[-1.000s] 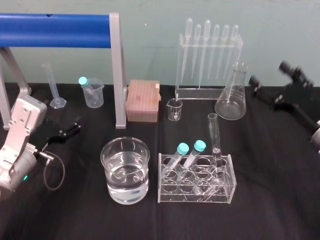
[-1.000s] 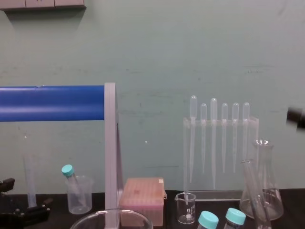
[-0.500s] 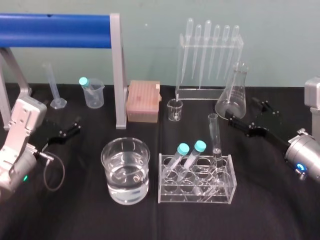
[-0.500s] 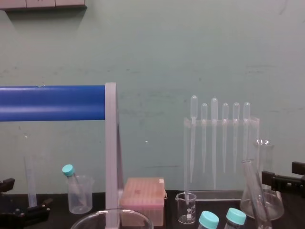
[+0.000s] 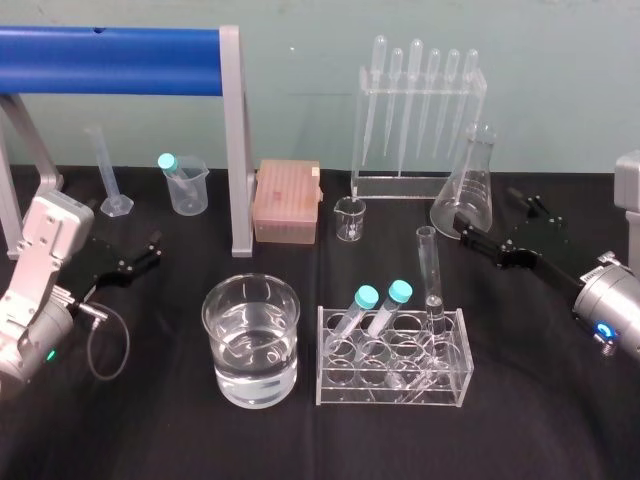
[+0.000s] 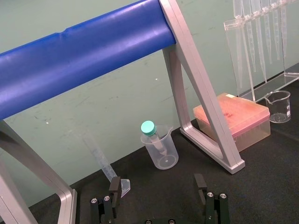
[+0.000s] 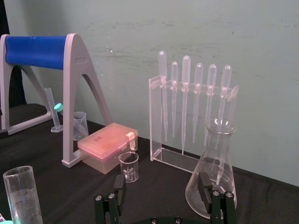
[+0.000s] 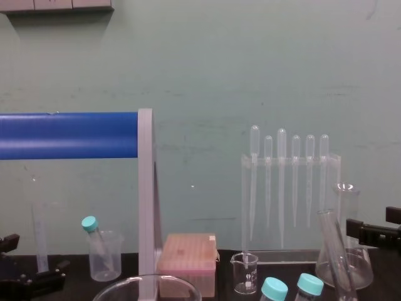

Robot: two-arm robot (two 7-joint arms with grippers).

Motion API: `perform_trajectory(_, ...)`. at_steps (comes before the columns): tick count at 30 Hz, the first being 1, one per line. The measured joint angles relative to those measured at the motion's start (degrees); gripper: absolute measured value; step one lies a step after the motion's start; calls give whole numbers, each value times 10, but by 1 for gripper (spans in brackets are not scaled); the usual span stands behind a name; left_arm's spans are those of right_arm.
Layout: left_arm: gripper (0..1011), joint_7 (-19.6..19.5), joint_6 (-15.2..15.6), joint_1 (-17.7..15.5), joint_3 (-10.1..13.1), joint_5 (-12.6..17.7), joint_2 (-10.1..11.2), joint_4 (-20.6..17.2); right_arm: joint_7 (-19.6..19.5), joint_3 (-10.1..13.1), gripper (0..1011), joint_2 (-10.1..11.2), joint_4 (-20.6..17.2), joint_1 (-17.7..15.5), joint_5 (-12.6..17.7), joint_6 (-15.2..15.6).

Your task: Hold the test tube with one hand and immerse one end into the beaker, then return it to the test tube rack.

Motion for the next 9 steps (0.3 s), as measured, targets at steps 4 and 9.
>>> perform_trajectory(4,1000,0,0,0,0,0,0,0,0,0,1000,0,-1,0,0,-1)
perform_trajectory(9,1000,0,0,0,0,0,0,0,-1,1,1000,0,-1,0,0,-1)
